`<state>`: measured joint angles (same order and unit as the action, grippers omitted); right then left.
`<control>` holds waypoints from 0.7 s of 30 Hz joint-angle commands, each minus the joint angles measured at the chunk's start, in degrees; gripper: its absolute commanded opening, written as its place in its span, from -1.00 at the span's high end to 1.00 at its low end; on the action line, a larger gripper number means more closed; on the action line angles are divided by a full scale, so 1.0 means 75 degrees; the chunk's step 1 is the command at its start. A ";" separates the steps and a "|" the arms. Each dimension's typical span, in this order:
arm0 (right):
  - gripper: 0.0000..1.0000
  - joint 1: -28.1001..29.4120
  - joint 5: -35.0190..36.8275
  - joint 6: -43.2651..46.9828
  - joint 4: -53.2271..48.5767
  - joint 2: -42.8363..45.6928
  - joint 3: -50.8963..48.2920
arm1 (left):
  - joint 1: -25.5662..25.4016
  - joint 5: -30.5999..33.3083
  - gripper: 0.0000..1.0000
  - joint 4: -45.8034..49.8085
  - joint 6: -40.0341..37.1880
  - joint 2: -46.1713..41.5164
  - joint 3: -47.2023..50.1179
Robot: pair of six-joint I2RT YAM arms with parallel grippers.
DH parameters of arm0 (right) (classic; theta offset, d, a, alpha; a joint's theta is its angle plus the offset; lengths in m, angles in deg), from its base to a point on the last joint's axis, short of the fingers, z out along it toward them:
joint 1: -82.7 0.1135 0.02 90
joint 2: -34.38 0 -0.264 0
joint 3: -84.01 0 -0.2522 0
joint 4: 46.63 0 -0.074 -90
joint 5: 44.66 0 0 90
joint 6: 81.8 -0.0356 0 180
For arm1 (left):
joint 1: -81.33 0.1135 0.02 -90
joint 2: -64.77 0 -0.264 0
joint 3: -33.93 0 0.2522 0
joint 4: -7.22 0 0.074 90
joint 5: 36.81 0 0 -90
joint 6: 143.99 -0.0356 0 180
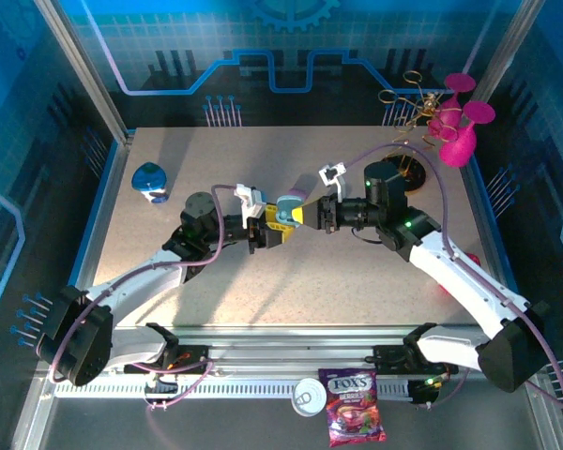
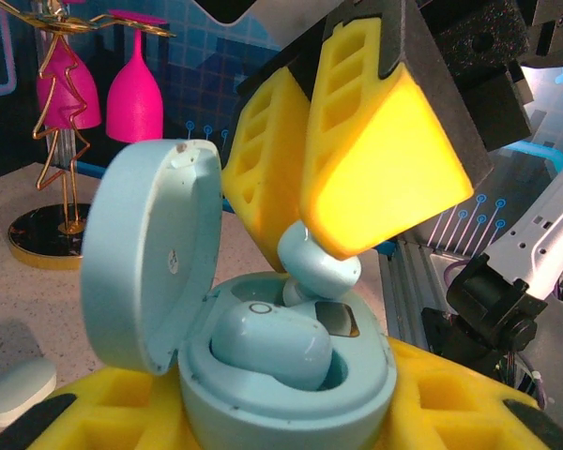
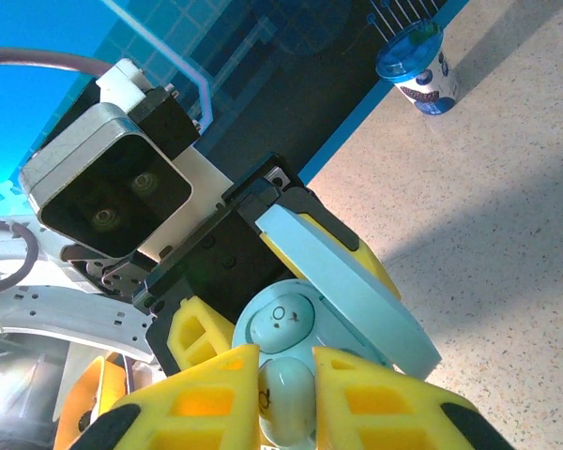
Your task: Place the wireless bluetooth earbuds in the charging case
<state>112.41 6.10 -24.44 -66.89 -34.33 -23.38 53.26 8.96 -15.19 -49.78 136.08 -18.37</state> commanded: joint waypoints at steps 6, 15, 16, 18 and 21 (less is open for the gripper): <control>0.63 0.0061 0.0355 -0.0099 -0.0199 0.0102 -0.0267 | -0.0025 0.0088 0.42 -0.0557 0.0008 -0.0036 -0.0143; 0.54 0.0046 0.0635 0.0121 -0.0692 0.0091 -0.0176 | -0.0029 0.0114 0.42 -0.0530 0.0006 -0.0168 -0.0129; 0.52 0.0046 0.0645 0.0137 -0.0713 0.0080 -0.0164 | -0.0024 0.0108 0.42 -0.0536 0.0004 -0.0156 -0.0134; 0.46 0.0058 0.0688 0.0174 -0.0793 0.0068 -0.0088 | -0.0029 0.0086 0.42 -0.0580 0.0023 -0.0144 -0.0131; 0.40 0.0065 0.0703 0.0197 -0.0843 0.0058 0.0020 | -0.0025 0.0044 0.42 -0.0615 0.0036 -0.0101 -0.0156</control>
<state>112.37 9.42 -24.09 -68.49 -33.76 -23.99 53.26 9.85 -14.90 -49.76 136.08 -18.35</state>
